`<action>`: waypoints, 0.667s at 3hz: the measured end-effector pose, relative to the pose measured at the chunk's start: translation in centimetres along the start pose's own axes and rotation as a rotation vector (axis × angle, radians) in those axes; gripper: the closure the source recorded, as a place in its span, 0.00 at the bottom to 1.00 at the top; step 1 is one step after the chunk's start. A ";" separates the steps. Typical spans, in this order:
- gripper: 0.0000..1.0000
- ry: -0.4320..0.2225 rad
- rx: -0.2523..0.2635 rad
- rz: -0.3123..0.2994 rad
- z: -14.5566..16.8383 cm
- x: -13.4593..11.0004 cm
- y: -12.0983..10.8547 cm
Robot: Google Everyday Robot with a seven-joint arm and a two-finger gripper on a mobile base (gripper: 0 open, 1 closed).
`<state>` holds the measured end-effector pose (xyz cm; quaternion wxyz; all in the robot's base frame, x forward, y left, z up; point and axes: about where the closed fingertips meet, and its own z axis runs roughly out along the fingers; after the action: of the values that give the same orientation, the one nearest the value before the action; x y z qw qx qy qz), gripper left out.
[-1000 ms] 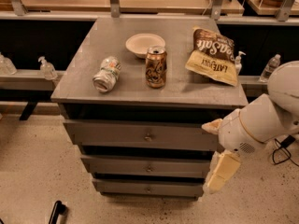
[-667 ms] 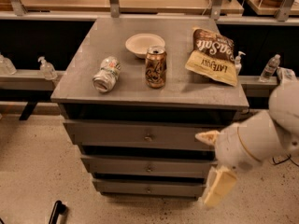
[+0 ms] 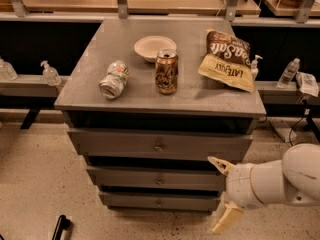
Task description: Open middle drawer
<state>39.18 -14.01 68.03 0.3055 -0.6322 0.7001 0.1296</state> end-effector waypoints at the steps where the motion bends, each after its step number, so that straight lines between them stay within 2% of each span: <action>1: 0.00 0.010 0.079 -0.007 0.1 0.1 -2.1; 2: 0.00 0.011 0.081 -0.008 0.3 0.1 -2.1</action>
Offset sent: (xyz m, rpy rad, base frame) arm 0.0199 -0.0033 0.0028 -0.0125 -0.0648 -0.0420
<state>41.32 -14.28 68.14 0.3274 -0.6228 0.7040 0.0965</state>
